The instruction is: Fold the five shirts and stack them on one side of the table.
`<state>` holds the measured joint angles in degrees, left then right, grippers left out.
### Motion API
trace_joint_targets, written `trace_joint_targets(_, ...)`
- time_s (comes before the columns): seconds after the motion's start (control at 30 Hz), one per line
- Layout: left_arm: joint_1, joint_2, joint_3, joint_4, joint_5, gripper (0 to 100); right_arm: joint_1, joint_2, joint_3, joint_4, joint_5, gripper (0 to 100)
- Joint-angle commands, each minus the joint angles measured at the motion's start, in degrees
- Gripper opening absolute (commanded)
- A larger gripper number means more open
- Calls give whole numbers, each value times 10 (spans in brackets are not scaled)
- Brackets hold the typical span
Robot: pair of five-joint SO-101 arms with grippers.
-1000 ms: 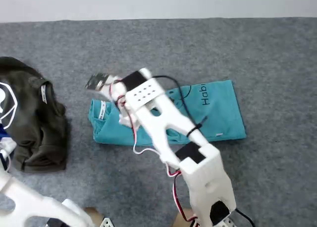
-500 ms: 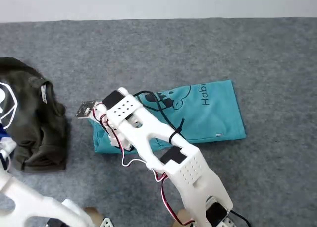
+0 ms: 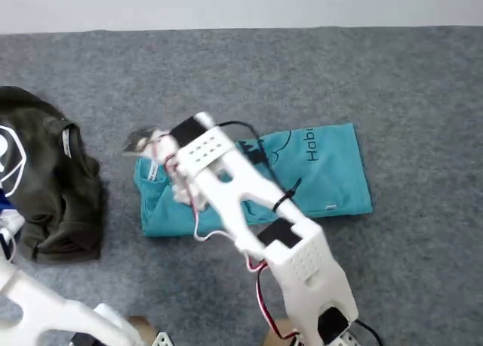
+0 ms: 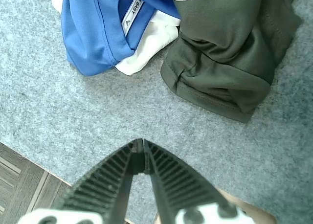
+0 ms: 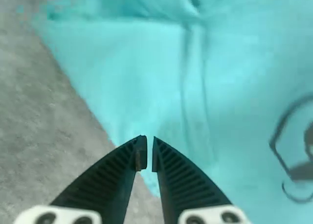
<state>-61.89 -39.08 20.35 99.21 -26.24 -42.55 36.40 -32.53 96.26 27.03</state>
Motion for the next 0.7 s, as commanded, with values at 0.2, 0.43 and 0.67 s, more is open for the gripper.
trace_joint_targets(0.2, -1, -12, -6, -4, -5, 7, 37, -8, -26, 31, 11, 72)
trace_joint_targets(0.43, -4, -12, -6, -4, -33, 7, 98, -7, 23, 15, 22, 24)
trace_joint_targets(0.67, -2, -12, -6, -4, -33, 7, 102, -32, 18, 20, 26, 23)
